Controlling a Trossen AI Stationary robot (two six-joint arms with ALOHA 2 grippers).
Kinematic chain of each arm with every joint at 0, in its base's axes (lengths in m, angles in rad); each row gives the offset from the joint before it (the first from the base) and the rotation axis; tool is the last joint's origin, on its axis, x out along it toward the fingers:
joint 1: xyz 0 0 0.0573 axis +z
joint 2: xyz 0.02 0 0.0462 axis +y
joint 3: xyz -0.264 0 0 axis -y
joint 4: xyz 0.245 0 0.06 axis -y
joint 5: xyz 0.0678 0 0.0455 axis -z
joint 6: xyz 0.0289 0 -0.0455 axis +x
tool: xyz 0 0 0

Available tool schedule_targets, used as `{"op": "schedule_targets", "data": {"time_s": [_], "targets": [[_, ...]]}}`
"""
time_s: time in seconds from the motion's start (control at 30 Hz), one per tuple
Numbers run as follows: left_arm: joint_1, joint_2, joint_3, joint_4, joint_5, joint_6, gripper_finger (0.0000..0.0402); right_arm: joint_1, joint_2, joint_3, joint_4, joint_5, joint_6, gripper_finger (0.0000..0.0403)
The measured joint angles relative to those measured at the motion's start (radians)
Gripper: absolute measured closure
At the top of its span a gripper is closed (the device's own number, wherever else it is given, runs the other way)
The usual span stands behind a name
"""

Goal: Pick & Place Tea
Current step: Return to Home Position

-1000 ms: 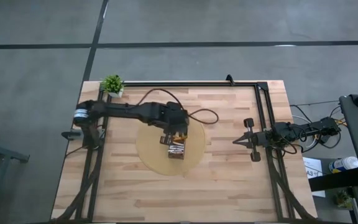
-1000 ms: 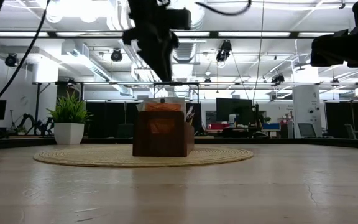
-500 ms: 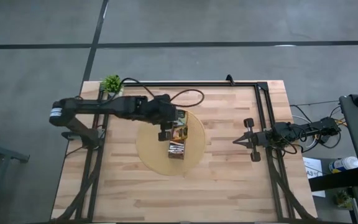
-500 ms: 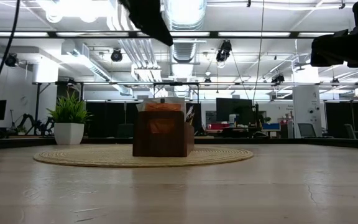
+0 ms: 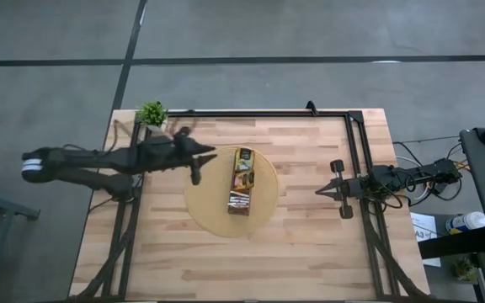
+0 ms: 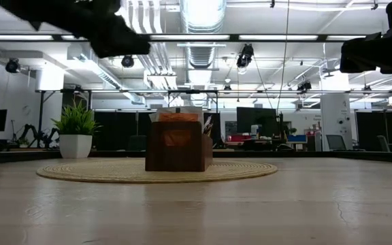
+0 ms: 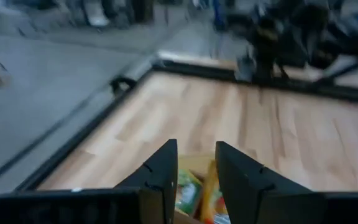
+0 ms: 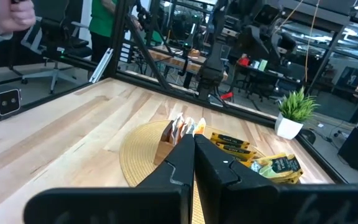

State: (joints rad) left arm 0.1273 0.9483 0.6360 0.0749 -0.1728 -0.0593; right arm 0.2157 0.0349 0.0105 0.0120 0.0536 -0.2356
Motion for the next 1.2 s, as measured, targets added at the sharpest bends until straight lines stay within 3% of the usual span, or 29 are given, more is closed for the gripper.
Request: {"op": "schedule_targets", "data": {"time_s": [0.37, 0.6, 0.93, 1.1, 1.2], "targets": [[0.055, -0.441, -0.308, 0.08, -0.039, -0.137, 0.0298, 0.0, 0.0, 0.0, 0.0, 0.0, 0.0, 0.0394], [0.048, -0.664, -0.451, 0.145, -0.172, -0.177, 0.0298, 0.0, 0.0, 0.0, 0.0, 0.0, 0.0, 0.0394], [0.0, -0.856, -0.576, 0.19, -0.18, -0.152, 0.0298, 0.0, 0.0, 0.0, 0.0, 0.0, 0.0, 0.0394], [-0.044, -0.925, -0.61, 0.197, -0.35, -0.128, 0.0298, 0.0, 0.0, 0.0, 0.0, 0.0, 0.0, 0.0394], [-0.066, -0.948, -0.621, 0.212, -0.386, -0.041, 0.0298, 0.0, 0.0, 0.0, 0.0, 0.0, 0.0, 0.0394]]}}
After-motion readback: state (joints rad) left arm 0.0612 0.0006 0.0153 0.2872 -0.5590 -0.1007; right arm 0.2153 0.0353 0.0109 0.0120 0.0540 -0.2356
